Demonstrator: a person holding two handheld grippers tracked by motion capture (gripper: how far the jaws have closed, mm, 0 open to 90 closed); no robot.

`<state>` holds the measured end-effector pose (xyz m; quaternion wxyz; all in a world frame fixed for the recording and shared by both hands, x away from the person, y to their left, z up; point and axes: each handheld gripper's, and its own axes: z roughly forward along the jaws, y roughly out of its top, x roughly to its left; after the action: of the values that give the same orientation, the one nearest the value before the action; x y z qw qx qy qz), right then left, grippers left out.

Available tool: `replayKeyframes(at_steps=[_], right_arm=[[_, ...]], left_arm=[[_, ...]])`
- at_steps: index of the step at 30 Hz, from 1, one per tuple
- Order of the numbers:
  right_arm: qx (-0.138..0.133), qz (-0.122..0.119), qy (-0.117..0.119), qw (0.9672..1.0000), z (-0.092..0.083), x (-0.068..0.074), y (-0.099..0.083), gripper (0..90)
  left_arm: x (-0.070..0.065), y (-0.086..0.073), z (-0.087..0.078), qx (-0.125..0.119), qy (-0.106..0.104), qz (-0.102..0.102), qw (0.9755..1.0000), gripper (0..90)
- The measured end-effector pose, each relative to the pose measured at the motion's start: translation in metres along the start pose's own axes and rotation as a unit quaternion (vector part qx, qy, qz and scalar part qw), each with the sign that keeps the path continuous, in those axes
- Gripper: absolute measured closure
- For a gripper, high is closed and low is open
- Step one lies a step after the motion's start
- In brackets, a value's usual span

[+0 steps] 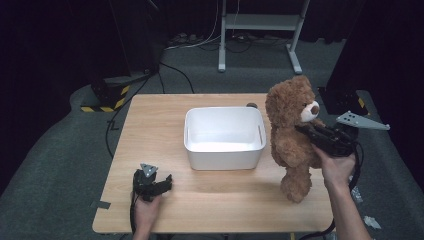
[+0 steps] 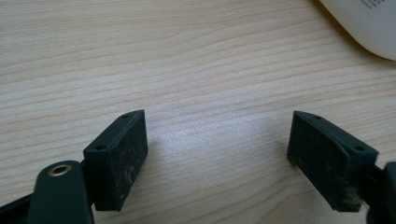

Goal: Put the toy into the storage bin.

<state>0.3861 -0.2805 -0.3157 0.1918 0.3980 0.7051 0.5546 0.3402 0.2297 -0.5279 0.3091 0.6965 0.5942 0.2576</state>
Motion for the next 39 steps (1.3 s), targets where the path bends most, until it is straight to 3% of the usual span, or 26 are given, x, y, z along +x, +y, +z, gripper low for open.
replayKeyframes(at_steps=[18, 39], right_arm=[[0.019, -0.013, 0.017, 0.9996, 0.015, 0.021, 0.029, 78.7], [0.013, -0.027, 0.034, 0.9990, 0.029, 0.043, 0.056, 78.7]], left_arm=[[0.001, 0.000, 0.000, -0.001, -0.001, -0.004, 1.0000, 20.7], [0.000, 0.000, 0.000, 0.000, -0.001, 0.003, 1.0000, 20.4]])
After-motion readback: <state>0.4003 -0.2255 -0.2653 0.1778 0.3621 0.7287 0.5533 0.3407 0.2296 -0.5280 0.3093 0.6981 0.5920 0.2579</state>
